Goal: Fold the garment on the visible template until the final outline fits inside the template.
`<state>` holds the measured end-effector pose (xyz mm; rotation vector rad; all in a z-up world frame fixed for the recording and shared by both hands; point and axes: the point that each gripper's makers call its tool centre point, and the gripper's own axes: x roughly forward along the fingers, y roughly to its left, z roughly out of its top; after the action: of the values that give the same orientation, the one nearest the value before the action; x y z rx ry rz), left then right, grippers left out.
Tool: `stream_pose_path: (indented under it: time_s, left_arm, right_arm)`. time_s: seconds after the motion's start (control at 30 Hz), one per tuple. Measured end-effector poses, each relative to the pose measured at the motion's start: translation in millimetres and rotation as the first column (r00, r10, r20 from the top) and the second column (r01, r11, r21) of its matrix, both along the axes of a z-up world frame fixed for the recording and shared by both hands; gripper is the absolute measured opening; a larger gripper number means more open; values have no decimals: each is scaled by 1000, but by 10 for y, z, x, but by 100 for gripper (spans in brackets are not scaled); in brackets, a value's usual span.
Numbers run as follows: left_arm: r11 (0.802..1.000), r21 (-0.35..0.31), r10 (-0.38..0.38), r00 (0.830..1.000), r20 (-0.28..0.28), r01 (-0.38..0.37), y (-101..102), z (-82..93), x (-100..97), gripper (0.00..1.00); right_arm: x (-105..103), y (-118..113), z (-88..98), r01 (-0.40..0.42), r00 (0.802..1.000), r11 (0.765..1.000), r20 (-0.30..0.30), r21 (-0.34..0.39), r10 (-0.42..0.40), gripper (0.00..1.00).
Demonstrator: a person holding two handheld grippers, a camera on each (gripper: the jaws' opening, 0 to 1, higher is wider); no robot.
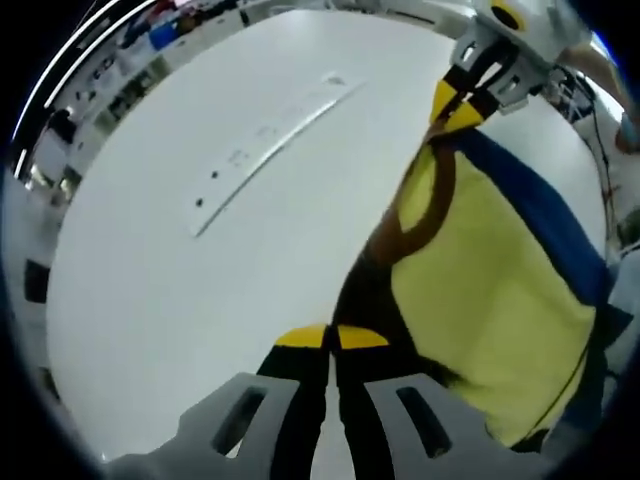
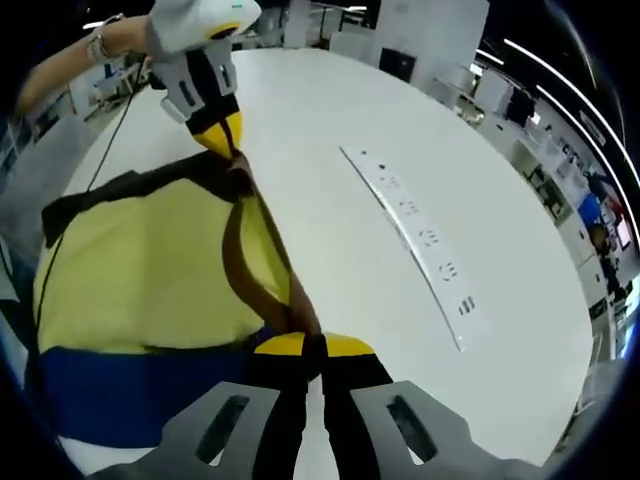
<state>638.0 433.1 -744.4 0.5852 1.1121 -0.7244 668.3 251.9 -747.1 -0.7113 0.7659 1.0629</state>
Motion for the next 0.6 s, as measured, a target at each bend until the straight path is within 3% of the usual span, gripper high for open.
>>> stream_pose_path:
  time_s: [0.6]
  left_arm:
    - [1000,7,-1,1000,-8,2,13,-164,18,0]
  right_arm:
    - [-12,-9,-178,1,999,1000,-35,-23,-1,4]
